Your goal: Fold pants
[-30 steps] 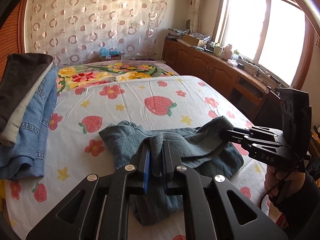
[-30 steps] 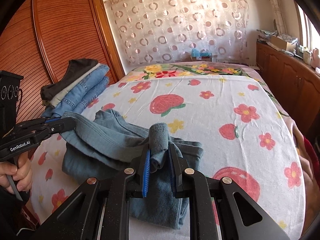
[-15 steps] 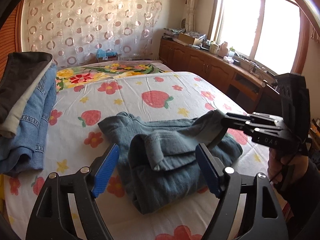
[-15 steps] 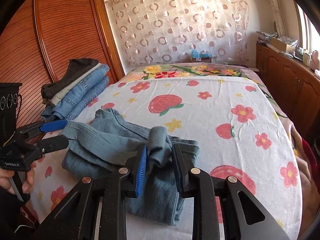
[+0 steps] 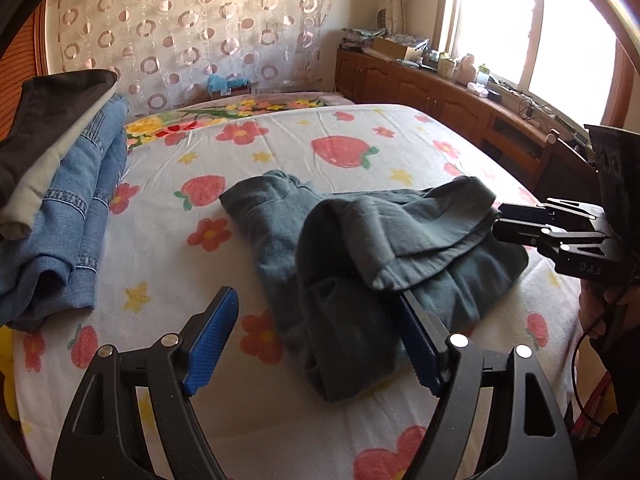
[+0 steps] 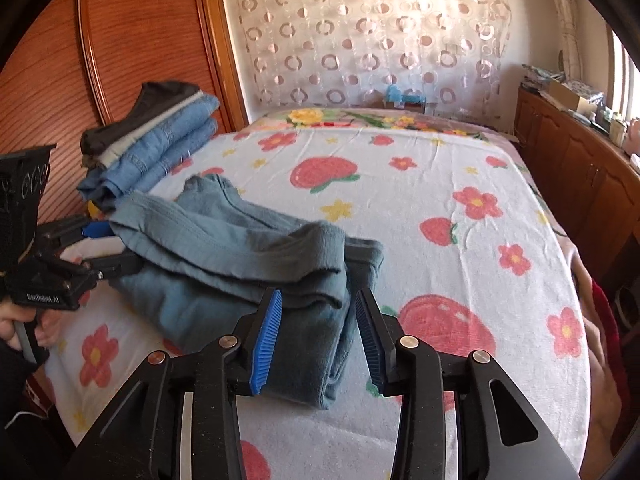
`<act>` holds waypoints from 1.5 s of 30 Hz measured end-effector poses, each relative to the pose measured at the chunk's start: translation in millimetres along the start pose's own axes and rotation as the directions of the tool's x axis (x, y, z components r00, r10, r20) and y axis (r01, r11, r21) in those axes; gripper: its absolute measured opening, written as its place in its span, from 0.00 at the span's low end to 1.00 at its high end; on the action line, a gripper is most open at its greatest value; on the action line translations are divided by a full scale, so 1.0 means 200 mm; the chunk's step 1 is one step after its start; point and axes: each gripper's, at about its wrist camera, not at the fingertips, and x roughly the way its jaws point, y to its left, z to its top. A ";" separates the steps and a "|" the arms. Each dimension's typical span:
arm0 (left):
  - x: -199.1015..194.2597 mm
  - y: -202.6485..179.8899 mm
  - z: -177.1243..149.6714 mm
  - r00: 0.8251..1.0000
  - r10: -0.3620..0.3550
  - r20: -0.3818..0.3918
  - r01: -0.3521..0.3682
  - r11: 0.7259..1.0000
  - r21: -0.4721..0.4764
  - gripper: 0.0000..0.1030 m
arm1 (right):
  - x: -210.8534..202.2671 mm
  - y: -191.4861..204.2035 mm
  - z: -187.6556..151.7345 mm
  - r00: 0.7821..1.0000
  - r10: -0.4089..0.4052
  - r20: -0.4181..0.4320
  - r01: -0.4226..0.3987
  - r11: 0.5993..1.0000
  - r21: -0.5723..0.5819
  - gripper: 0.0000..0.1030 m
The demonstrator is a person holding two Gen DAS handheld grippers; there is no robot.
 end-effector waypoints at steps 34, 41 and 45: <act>0.12 0.15 0.21 0.995 0.097 0.012 -0.096 0.993 -0.070 0.77 | 0.17 -0.06 0.23 0.995 -0.056 -0.078 0.053 0.998 -0.040 0.39; 0.06 0.12 0.17 0.998 0.055 0.016 -0.054 0.996 -0.070 0.77 | 0.27 -0.13 0.32 0.987 -0.144 -0.065 0.140 0.989 -0.055 0.39; 0.03 0.09 0.12 0.999 0.044 0.021 -0.042 0.997 -0.061 0.77 | 0.22 -0.14 0.29 0.991 -0.131 -0.032 0.130 0.991 -0.033 0.39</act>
